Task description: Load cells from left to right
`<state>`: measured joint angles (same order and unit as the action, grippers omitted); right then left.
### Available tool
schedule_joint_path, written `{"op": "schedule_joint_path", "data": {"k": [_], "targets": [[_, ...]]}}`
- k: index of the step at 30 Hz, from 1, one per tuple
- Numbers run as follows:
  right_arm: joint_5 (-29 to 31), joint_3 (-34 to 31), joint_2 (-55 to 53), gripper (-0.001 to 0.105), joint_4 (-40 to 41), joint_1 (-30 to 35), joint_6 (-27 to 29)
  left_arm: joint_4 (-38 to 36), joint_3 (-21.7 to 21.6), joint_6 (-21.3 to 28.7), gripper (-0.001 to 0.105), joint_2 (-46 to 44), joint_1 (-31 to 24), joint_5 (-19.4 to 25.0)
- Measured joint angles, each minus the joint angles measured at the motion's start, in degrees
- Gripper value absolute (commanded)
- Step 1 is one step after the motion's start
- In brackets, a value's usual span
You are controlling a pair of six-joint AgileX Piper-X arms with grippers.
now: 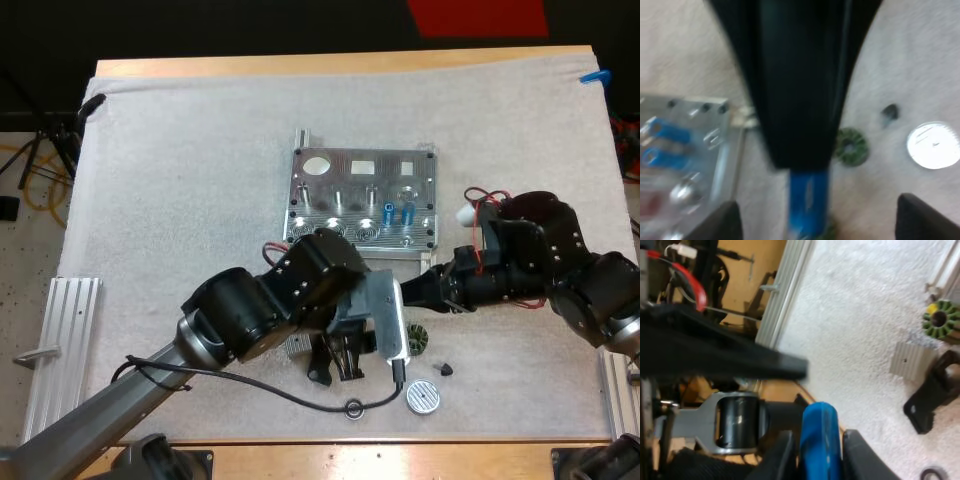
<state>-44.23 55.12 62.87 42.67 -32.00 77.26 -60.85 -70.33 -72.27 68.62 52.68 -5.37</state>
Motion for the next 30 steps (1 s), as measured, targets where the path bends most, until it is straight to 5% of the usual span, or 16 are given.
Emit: {"op": "schedule_joint_path", "data": {"k": [10, 16, 24, 30], "targets": [[14.24, 6.39, 1.07, 0.000, 1.36, 0.03, 0.00, -1.66, 0.13, -4.79, 0.065, -7.11, -1.98, 4.21], [20.74, 12.93, 6.62, 0.000, 10.28, 0.03, 6.07, -1.63, 0.79, -6.76, 0.065, -12.87, -7.50, 4.52], [32.09, 24.50, 16.09, 0.000, 19.93, 0.15, 13.67, 6.65, 13.59, -12.22, 0.065, -23.08, -12.07, 4.67], [36.78, 33.68, 25.06, 0.000, 26.86, 0.27, 17.19, 12.78, 19.06, -14.36, 0.065, -27.15, -12.07, 4.67]]}}
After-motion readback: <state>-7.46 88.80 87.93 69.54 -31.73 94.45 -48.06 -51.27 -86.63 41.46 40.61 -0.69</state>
